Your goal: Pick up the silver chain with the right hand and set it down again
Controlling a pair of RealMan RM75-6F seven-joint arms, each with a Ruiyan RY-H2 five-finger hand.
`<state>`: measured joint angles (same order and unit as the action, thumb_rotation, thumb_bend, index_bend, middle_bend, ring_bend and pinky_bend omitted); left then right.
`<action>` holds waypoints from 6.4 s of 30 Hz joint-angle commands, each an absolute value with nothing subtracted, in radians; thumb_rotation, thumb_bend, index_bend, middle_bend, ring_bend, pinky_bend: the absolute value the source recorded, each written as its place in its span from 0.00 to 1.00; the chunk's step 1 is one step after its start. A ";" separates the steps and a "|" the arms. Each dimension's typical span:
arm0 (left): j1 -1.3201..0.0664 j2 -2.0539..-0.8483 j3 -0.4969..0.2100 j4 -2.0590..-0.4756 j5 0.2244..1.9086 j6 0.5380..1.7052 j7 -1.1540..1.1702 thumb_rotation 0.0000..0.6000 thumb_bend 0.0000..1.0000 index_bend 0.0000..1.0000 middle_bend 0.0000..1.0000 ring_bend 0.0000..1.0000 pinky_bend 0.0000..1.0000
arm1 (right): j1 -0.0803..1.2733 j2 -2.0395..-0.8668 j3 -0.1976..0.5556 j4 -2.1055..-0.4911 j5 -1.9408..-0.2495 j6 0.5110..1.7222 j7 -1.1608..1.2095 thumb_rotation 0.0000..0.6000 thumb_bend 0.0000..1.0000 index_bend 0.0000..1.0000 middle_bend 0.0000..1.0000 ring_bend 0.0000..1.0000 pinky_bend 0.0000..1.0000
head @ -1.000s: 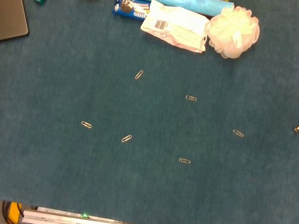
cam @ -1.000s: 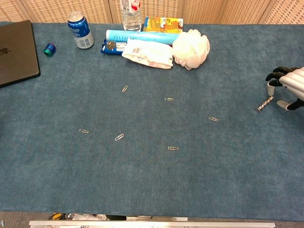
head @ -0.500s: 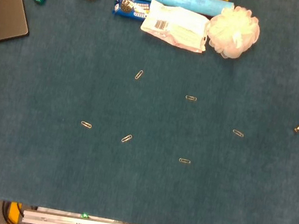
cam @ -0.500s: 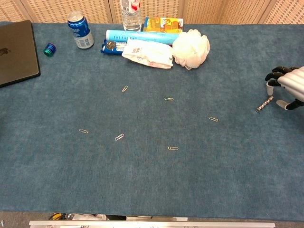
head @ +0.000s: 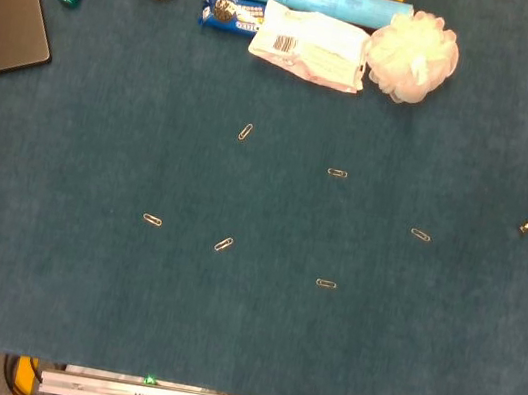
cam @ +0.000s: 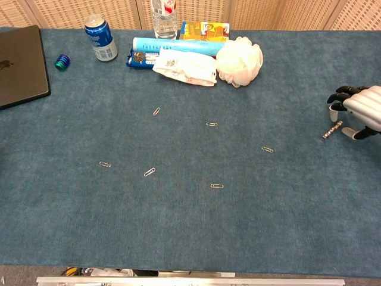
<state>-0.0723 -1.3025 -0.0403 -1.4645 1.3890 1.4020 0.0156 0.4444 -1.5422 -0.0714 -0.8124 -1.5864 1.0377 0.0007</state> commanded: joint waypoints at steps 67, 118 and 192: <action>-0.078 -1.310 -0.038 -1.461 1.393 1.394 0.014 1.00 0.11 0.32 0.20 0.22 0.48 | 0.433 -1.424 -0.060 -1.007 -1.522 0.985 -0.094 1.00 0.47 0.43 0.23 0.10 0.25; -0.081 -1.320 -0.033 -1.450 1.392 1.382 0.007 1.00 0.11 0.32 0.20 0.22 0.48 | 0.424 -1.425 -0.054 -1.040 -1.496 0.965 -0.147 1.00 0.47 0.43 0.23 0.10 0.25; -0.089 -1.325 -0.028 -1.408 1.421 1.385 -0.038 1.00 0.11 0.32 0.20 0.22 0.48 | 0.352 -1.377 0.048 -1.474 -0.961 1.042 -0.566 1.00 0.31 0.43 0.23 0.10 0.25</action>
<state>-0.0893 -1.3256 -0.0277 -1.4083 1.4213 1.3855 -0.0384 0.3508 -1.3761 0.0480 -1.4747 -0.9623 1.0420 -0.5649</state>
